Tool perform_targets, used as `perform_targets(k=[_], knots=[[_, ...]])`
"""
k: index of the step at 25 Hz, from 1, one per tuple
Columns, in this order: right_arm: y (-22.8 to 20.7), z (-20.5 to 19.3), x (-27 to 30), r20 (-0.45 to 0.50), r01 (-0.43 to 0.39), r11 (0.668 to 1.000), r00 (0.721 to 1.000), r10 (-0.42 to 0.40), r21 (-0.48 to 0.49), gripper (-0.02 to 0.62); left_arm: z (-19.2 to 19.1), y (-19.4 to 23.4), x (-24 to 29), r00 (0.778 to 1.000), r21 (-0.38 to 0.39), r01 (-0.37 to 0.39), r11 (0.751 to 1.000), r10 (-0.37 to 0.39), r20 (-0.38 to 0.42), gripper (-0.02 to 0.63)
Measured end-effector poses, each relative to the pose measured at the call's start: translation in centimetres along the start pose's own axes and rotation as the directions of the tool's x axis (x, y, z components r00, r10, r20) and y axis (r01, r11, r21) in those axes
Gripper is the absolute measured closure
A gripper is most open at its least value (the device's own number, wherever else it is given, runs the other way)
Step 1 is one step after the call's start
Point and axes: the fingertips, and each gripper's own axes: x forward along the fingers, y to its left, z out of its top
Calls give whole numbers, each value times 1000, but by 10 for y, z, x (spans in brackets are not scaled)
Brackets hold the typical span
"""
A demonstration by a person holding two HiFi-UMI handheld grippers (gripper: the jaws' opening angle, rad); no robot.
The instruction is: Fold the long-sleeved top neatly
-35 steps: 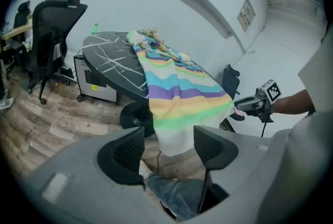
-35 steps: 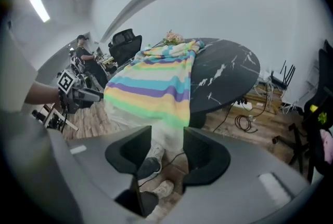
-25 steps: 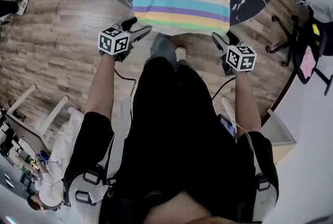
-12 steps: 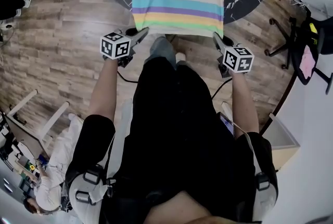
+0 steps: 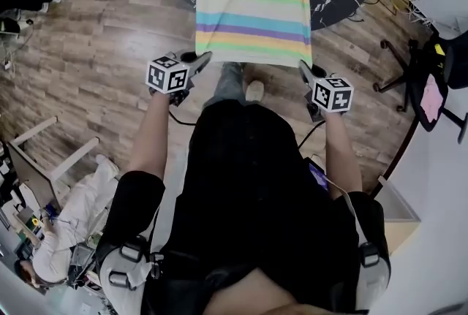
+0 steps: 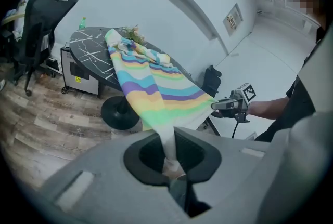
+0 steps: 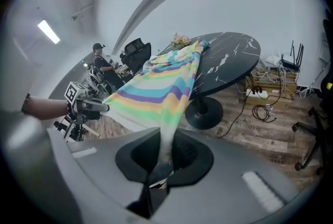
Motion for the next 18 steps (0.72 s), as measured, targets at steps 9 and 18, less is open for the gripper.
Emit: perform_targets(k=[9,18], knots=[[5,-31,-28,-29,-6,1000,1000,6,-21,575,-29,-47,-17,1000,-9,16,1000,-16,7,586],[11,-5,-48,52,-44,999,998,44,-6,575,-8,-57,-28,999,5,-3,1000,3,34,586]])
